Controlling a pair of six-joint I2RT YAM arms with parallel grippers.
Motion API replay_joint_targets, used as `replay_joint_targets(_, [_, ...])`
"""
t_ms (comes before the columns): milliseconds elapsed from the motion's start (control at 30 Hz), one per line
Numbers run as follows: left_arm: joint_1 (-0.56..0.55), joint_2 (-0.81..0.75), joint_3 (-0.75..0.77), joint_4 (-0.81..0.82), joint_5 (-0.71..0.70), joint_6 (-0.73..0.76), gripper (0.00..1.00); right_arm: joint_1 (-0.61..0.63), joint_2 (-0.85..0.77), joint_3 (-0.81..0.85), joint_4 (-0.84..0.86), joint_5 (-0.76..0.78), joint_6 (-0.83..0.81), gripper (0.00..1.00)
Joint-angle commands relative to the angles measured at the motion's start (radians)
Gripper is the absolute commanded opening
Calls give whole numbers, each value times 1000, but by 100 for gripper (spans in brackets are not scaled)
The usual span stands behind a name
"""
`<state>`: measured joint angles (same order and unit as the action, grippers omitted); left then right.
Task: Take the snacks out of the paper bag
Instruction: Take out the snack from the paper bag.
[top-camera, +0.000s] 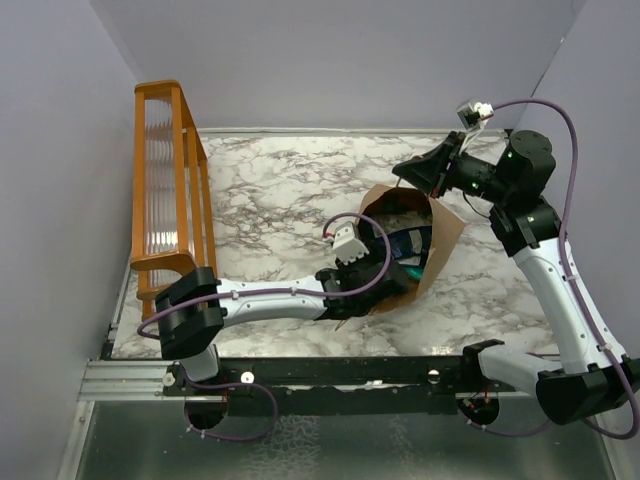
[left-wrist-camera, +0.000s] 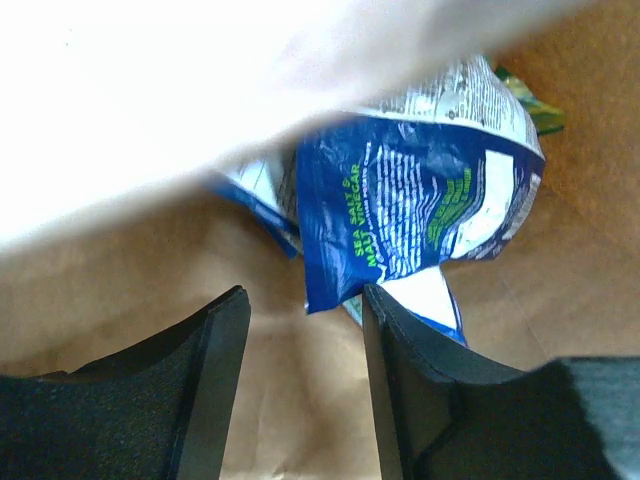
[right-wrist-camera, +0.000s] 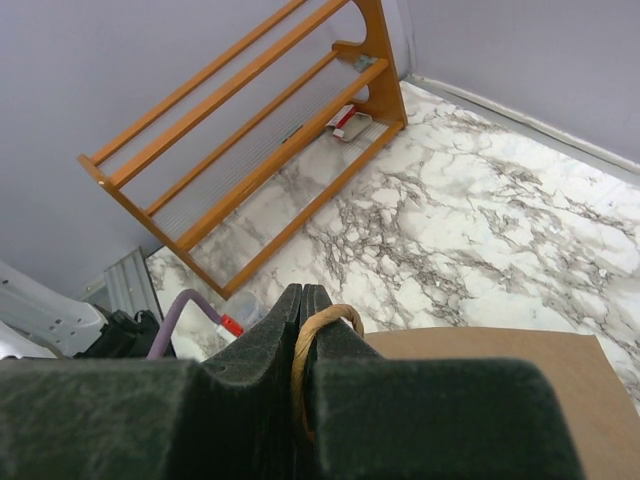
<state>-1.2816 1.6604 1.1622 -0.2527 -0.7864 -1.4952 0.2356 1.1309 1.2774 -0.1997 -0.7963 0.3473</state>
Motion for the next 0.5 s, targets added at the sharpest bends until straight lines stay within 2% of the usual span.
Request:
replay_joint_targets(0, [24, 26, 51, 28, -34, 32, 48, 0, -23, -3, 64, 19, 7, 3])
replay_joint_targets(67, [28, 30, 62, 40, -49, 54, 44, 1, -25, -9, 61, 15, 5, 3])
replay_joint_targets(233, [41, 27, 71, 42, -73, 72, 44, 0, -31, -18, 60, 7, 2, 3])
replay_joint_targets(333, [52, 27, 65, 64, -62, 79, 37, 1, -32, -17, 61, 6, 2, 3])
replay_joint_targets(467, [57, 30, 63, 78, -52, 82, 34, 1, -30, -13, 60, 6, 2, 3])
